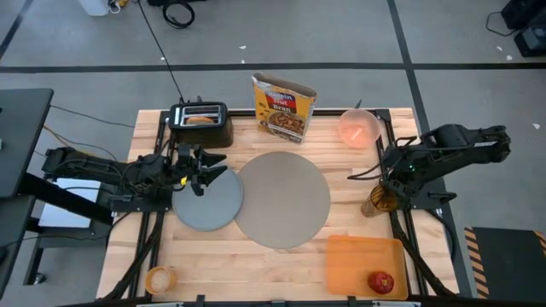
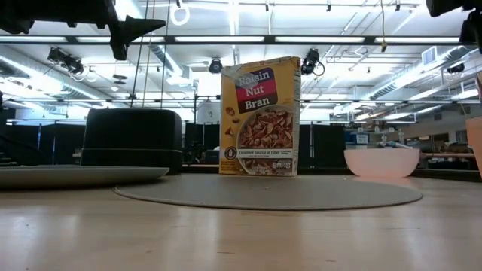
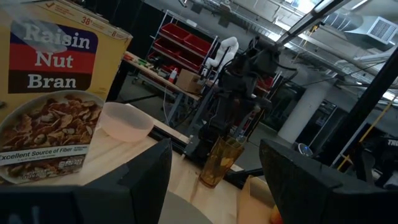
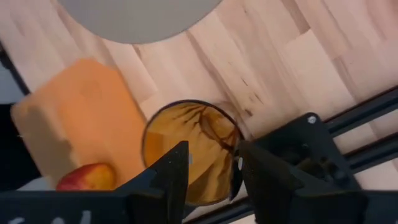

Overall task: Arrange a breakfast setting
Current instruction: Move the brown glass to the top right of the table

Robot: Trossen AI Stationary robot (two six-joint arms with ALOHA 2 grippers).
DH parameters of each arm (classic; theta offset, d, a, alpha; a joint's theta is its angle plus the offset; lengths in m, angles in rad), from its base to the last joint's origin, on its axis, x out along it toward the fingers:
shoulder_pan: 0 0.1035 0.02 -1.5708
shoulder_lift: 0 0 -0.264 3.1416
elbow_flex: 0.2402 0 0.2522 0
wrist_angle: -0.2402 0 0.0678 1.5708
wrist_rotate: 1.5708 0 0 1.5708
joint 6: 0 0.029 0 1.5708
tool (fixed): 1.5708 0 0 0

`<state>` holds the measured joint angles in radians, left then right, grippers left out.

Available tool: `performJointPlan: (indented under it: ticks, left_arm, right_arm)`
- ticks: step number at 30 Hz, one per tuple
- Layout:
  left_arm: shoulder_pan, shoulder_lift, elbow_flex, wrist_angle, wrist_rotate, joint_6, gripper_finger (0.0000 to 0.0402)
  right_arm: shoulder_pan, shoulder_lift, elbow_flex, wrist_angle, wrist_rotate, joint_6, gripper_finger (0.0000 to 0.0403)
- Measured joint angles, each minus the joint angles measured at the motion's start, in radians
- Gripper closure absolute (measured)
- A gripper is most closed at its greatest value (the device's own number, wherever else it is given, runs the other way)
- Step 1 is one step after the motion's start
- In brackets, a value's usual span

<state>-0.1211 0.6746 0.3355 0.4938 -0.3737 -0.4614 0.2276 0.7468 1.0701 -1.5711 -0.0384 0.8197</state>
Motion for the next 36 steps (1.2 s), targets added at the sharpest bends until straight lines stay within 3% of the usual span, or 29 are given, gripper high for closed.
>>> performJointPlan:
  ticks: [9, 22, 36]
  left_arm:
    - [0.0, 0.0, 0.0, 0.0, 0.0, 0.0, 0.015]
    - [-0.001, 0.0, 0.0, 0.0, 0.0, 0.001, 0.015]
    - [-0.001, 0.0, 0.0, 0.001, 0.0, 0.0, 0.015]
  right_arm:
    - [0.0, 0.031, -0.049, 0.01, 0.016, -0.077, 0.0252]
    - [0.0, 0.261, -0.024, 0.066, 0.013, -0.603, 0.0252]
    - [0.0, 0.358, -0.057, 0.069, 0.005, -0.89, 0.0255]
